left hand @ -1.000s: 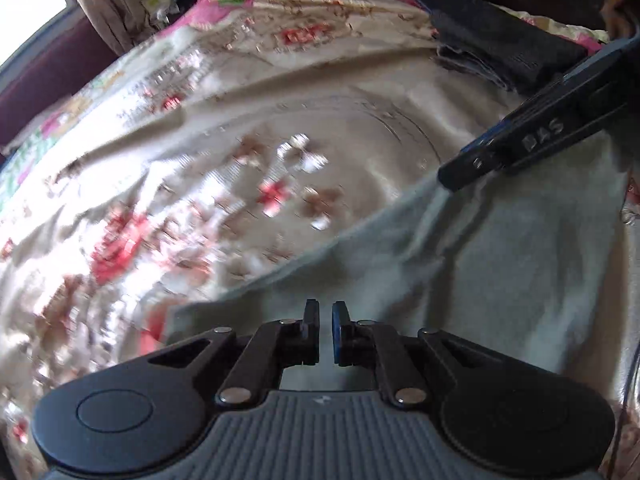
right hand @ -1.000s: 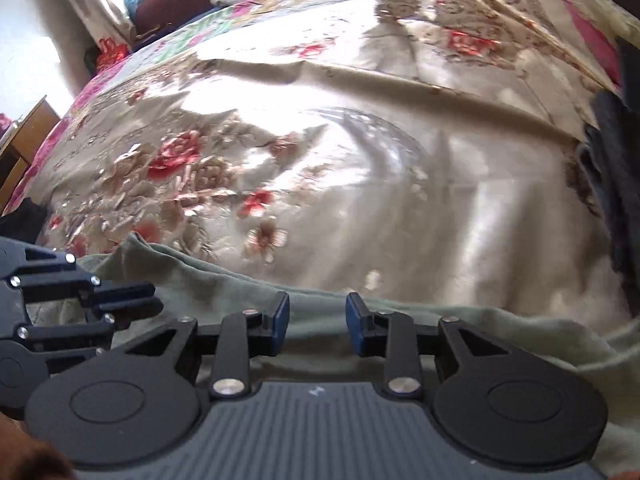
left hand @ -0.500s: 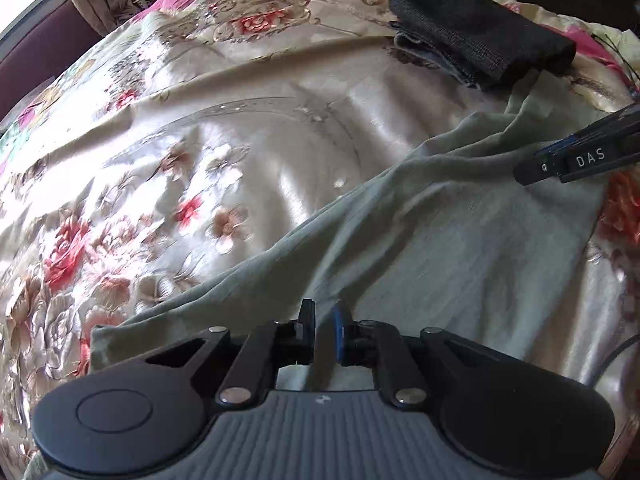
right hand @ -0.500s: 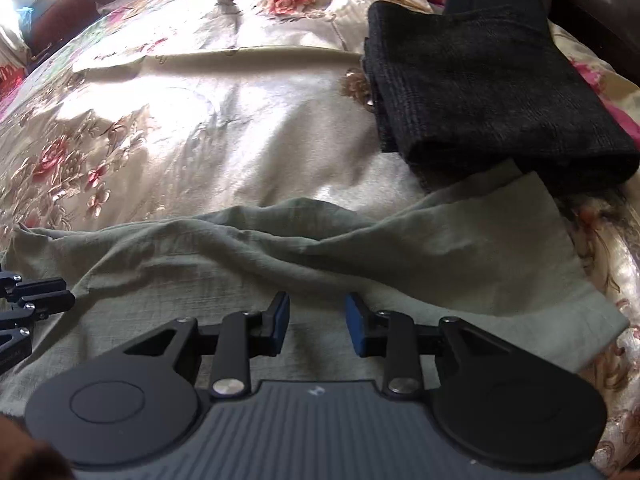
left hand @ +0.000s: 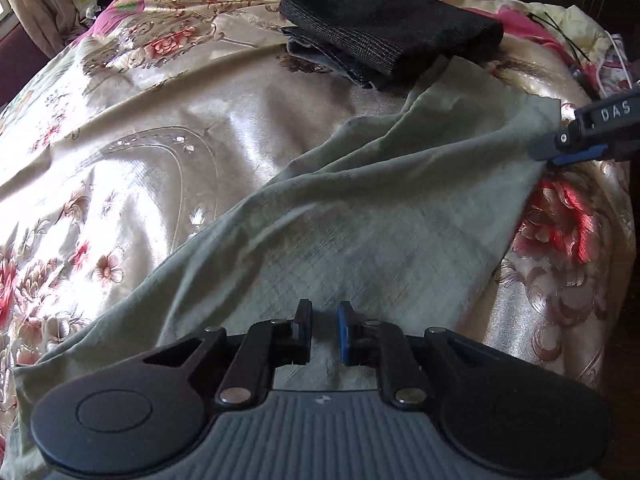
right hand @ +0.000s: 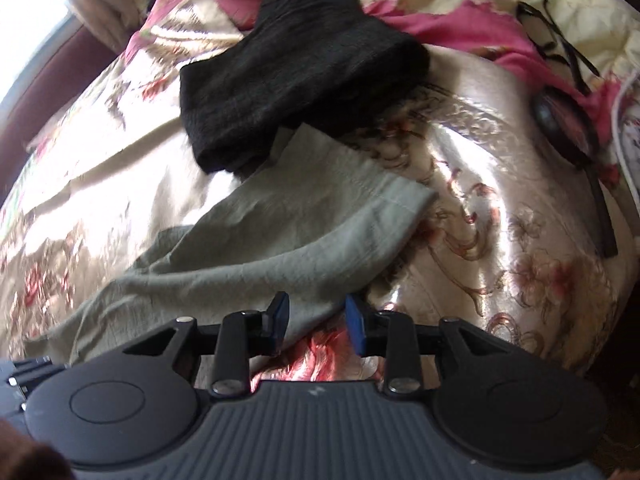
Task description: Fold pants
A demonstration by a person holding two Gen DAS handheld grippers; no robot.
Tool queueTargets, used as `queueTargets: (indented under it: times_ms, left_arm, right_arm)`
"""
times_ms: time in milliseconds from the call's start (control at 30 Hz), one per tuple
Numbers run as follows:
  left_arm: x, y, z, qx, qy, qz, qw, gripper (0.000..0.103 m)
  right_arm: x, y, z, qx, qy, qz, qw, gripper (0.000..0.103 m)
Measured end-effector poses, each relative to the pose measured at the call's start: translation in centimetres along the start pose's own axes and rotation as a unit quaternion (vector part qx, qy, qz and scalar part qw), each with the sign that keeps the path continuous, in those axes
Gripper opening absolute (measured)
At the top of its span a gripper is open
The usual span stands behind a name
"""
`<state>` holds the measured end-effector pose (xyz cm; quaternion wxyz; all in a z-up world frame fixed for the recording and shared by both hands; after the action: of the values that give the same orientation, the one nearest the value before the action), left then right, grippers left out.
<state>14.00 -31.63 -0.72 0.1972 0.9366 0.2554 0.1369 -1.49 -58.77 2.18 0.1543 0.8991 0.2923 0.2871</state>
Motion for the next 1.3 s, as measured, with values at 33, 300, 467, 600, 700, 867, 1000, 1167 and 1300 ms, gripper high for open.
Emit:
queueTargets:
  times_ms: [33, 300, 467, 600, 700, 867, 1000, 1167, 1300]
  left_arm:
    - [-0.1, 0.0, 0.0, -0.001, -0.001, 0.001, 1.0, 0.03]
    - [-1.1, 0.4, 0.0, -0.001, -0.012, 0.007, 0.9999, 0.032]
    - [-1.5, 0.6, 0.1, -0.001, -0.014, 0.007, 0.9999, 0.032]
    - [-1.5, 0.7, -0.2, -0.011, -0.02, -0.003, 0.9997, 0.032]
    - [-1.8, 0.7, 0.5, -0.007, -0.015, -0.002, 0.9999, 0.033]
    - [-2.4, 1.6, 1.0, -0.021, -0.015, -0.01, 0.9996, 0.033]
    - [-3.4, 2.3, 2.0, -0.041, -0.034, -0.018, 0.9984, 0.034]
    - [-3.4, 3.1, 2.4, -0.061, -0.059, -0.034, 0.9958, 0.037]
    - [0.1, 0.5, 0.0, -0.076, -0.045, -0.063, 0.9941, 0.038]
  right_arm:
    - [-0.3, 0.1, -0.5, -0.014, -0.001, 0.005, 1.0, 0.033]
    - [-3.1, 2.3, 3.2, -0.027, 0.062, 0.09, 0.994, 0.043]
    - [-3.4, 2.5, 4.3, -0.032, 0.133, 0.123, 0.983, 0.046]
    - [-3.7, 1.4, 4.8, -0.021, 0.145, 0.118, 0.982, 0.043]
    - [-3.3, 2.3, 6.5, -0.02, 0.144, 0.128, 0.981, 0.026]
    - [-3.2, 3.3, 4.4, -0.03, 0.229, 0.224, 0.947, 0.004]
    - [-2.2, 4.6, 0.5, -0.055, 0.231, 0.209, 0.949, 0.004]
    - [1.2, 4.7, -1.7, -0.054, 0.148, 0.11, 0.981, 0.004]
    - [9.4, 2.7, -2.1, -0.031, 0.172, 0.014, 0.985, 0.004]
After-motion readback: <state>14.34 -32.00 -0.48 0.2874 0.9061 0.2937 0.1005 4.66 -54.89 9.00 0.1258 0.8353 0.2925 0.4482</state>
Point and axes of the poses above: each gripper's, at about its wrist camera, not at the fingertips, and z roughly the way its jaws point, x to its left, y to its top, the point moved 2 cm from there along z, roughly the way its jaws point, and after that the axes turned 7 degrees about y, right-handed, at the moved point
